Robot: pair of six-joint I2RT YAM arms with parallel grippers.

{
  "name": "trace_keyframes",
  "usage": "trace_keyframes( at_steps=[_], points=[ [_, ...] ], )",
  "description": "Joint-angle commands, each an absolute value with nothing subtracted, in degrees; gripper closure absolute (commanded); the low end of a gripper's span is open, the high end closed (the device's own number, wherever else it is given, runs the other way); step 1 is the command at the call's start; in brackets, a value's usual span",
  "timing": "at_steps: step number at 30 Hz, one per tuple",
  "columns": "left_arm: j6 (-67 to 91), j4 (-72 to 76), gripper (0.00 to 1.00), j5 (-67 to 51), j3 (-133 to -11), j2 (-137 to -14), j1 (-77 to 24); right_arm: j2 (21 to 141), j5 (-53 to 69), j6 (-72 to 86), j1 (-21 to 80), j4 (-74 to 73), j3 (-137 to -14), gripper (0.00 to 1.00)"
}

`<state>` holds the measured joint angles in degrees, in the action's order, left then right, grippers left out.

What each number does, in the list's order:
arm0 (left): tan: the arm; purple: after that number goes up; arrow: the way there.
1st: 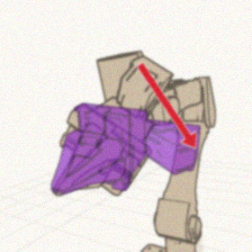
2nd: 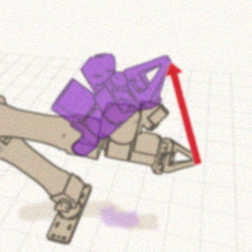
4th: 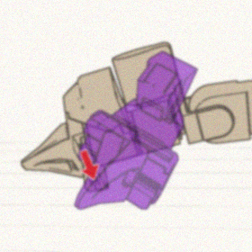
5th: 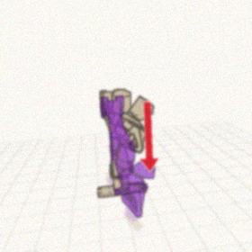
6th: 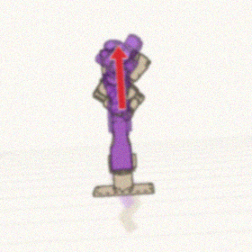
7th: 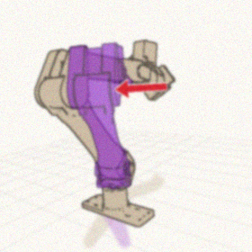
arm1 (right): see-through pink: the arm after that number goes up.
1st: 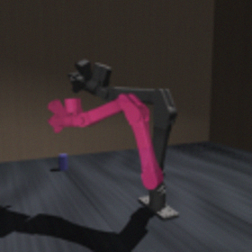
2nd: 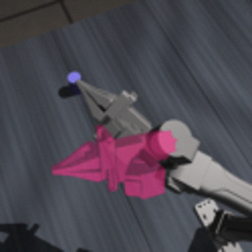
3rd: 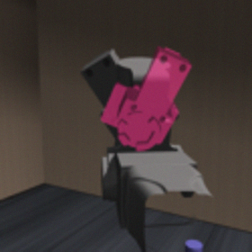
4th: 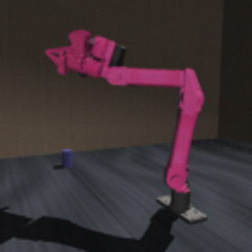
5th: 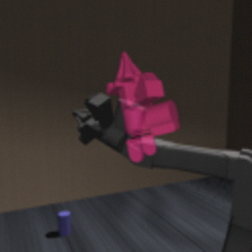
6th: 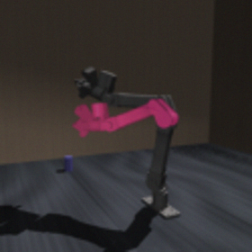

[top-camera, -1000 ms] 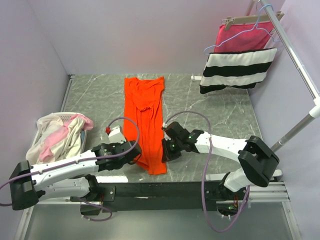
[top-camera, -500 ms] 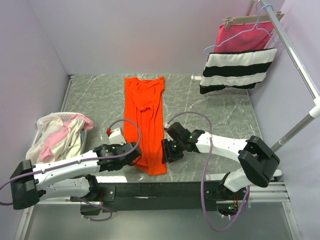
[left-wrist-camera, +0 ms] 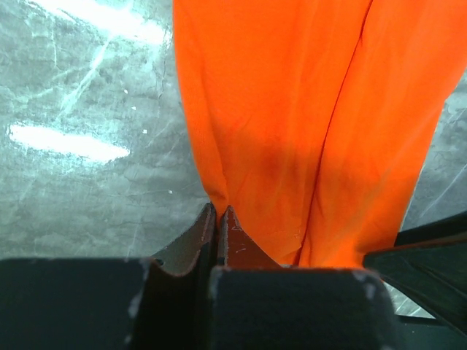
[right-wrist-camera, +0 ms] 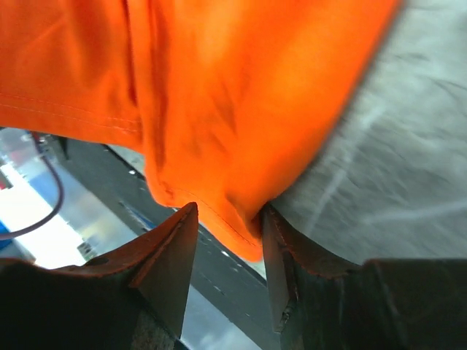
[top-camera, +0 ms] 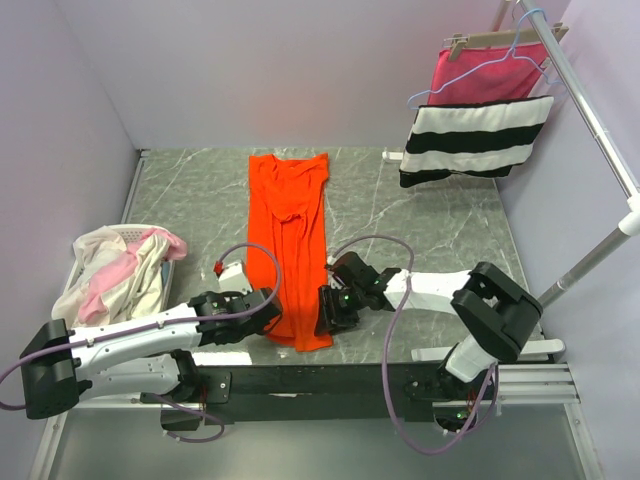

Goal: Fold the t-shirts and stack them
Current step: Grab the bottom of the folded rectangular tshirt with both arms

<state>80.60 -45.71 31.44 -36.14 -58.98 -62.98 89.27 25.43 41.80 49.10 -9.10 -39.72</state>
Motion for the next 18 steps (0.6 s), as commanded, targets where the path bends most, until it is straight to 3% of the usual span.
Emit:
trace_keyframes(
  at_steps=[1, 2, 3, 7, 18],
  points=[
    [79.89, -45.0, 0.99, 30.94, -35.95, -58.18, -63.19, 93.34, 26.8, 43.07, 49.83, -5.45, -39.2, 0.57],
    [79.98, -45.17, 0.99, 30.85, -35.86, -58.18, -63.19, 93.6, 26.89, 43.07, 49.83, -5.54, -39.29, 0.62],
    [80.07, -45.26, 0.99, 30.94, -35.77, -58.01, -63.19, 93.78, 26.55, 42.98, 49.75, -6.15, -39.46, 0.79],
    [80.42, -45.88, 0.99, 31.38, -35.95, -57.39, -63.19, 91.59, 22.08, 41.93, 49.83, -9.05, -40.86, 1.0],
    [80.16, -47.29, 0.99, 36.91, -40.07, -60.55, -62.93, 84.11, 18.81, 36.13, 47.99, -16.26, -48.16, 1.0]
  ],
)
